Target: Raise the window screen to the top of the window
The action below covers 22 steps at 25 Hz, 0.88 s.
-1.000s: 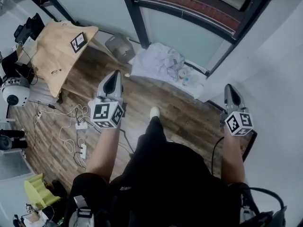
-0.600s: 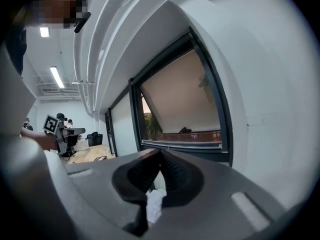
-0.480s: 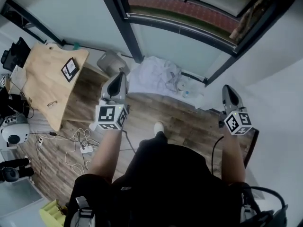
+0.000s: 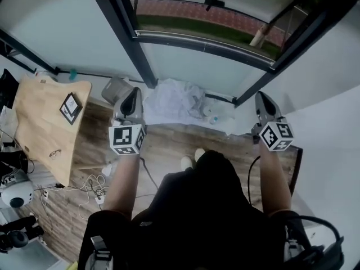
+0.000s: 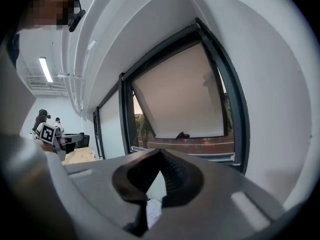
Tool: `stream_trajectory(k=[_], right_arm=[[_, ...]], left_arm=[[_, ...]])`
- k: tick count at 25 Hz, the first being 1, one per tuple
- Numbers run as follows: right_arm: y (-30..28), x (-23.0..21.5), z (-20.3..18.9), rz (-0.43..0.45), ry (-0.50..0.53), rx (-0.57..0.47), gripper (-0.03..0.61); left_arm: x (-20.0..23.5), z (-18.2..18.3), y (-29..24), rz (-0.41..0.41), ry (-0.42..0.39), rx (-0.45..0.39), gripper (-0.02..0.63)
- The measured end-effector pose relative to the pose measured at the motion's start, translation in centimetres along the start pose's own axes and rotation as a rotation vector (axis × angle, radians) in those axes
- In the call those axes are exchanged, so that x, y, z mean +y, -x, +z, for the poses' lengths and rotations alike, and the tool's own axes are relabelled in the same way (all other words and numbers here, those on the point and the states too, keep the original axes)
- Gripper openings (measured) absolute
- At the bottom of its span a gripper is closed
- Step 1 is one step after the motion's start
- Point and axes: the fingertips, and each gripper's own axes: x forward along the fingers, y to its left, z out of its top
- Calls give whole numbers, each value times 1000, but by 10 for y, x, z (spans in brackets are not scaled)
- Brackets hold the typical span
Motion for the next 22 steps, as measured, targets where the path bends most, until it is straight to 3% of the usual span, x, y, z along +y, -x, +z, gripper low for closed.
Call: stream_trajectory(k=[8,22], right_arm=[[-45,-19,9,-30,14,-31,-2],[-198,-83,28,-41,28,-31,-2]], left_arm=[[24,18,-50,-14,-10,-38,6],[73,9,-193,-9,6,35,6]])
